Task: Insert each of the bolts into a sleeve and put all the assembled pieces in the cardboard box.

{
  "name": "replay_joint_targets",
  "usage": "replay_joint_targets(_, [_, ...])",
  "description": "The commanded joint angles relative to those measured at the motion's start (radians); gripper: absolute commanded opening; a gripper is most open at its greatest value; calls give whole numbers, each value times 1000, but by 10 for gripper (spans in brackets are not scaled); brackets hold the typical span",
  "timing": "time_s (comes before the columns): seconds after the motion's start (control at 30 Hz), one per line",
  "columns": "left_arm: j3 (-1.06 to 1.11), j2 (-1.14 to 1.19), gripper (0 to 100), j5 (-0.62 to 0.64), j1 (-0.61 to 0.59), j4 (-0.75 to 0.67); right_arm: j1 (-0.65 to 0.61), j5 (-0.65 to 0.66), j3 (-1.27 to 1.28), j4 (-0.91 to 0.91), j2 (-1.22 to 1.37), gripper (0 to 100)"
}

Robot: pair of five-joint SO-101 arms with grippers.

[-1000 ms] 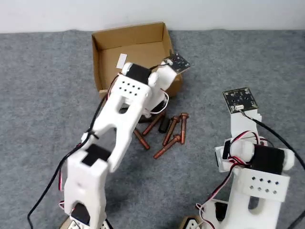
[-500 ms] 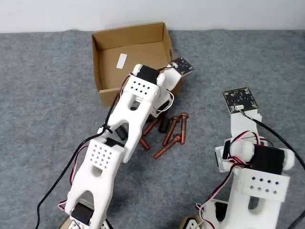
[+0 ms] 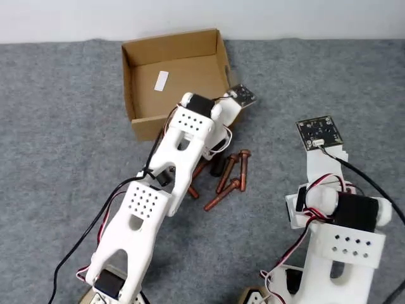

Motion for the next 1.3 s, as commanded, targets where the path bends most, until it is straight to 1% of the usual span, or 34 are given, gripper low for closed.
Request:
replay_joint_targets(0.0, [-33, 9, 117, -9, 5, 23, 8, 3, -8, 31, -15, 9])
replay_joint_targets(0.1, [-30, 23, 104, -8, 5, 25, 7, 3, -8, 31, -13, 9])
replay_joint_targets(0.23, [-38, 18, 18, -8, 18, 25, 7, 3, -8, 31, -15, 9])
replay_joint_targets(0.4, [-35, -32, 6, -5, 60, 26, 4, 2, -8, 31, -22, 9])
replay_joint_targets(0.47, [-36, -87, 6, 43, 84, 26, 7, -8, -8, 31, -22, 9])
replay_joint_targets(0.63, [-1, -230, 7, 233, 121, 26, 7, -138, -6, 35, -15, 9])
replay_joint_targets(0.73, [73, -304, 8, 339, 124, 26, 10, -189, -6, 36, -15, 9])
replay_joint_targets(0.8, [148, -359, 7, 430, 124, 28, 10, -236, -6, 38, -21, 9])
replay_joint_targets(0.87, [240, -437, 6, 491, 120, 28, 10, -272, -8, 38, -22, 9])
replay_joint_targets(1.03, [458, -709, 5, 534, 124, 28, 8, -295, -12, 36, -24, 9])
replay_joint_targets(1.13, [552, -873, 5, 586, 121, 26, 5, -296, -14, 33, -24, 9])
replay_joint_targets(1.27, [664, -1051, 5, 600, 115, 23, 4, -311, -14, 30, -36, 9])
